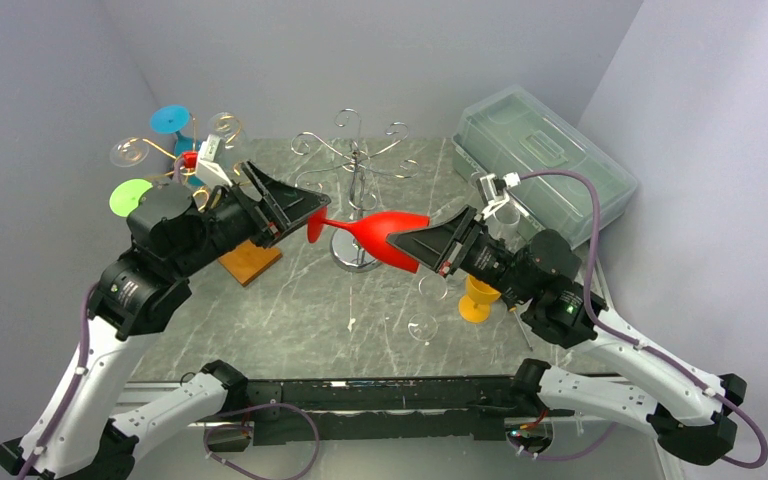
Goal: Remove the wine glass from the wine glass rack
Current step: Place the wine glass at the center of the board.
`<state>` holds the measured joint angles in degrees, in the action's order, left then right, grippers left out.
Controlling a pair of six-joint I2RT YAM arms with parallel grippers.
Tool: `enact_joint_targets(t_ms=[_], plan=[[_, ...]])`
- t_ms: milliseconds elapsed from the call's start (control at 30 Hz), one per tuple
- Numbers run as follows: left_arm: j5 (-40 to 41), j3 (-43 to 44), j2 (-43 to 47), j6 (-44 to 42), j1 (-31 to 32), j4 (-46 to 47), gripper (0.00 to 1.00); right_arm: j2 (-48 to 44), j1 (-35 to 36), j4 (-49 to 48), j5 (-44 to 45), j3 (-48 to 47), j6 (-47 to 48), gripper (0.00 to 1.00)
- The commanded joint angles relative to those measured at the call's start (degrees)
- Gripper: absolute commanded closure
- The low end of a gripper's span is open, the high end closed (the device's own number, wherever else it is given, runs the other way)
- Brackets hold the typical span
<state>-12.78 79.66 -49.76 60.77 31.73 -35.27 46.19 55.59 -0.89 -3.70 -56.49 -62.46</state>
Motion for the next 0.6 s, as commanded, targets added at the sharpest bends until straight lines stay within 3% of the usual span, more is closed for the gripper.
enact_joint_targets(t_ms=[0, 400, 567], plan=[[2.72, 5.23, -0.76, -6.03, 0.09, -4.76, 0.01, -1.41, -0.13, 6.57, 2.81, -5.65, 3.87, 1.0], [12.22, 17.46, -4.68, -18.87, 0.09, -20.1, 0.01, 3.22, -0.18, 34.3, -0.35, -17.99, 14.68, 1.0], [15.26, 21.0, -6.72, -21.91, 0.09, -22.84, 0.01, 6.76, -0.05, 41.28, -3.38, -21.58, 17.99, 1.0]])
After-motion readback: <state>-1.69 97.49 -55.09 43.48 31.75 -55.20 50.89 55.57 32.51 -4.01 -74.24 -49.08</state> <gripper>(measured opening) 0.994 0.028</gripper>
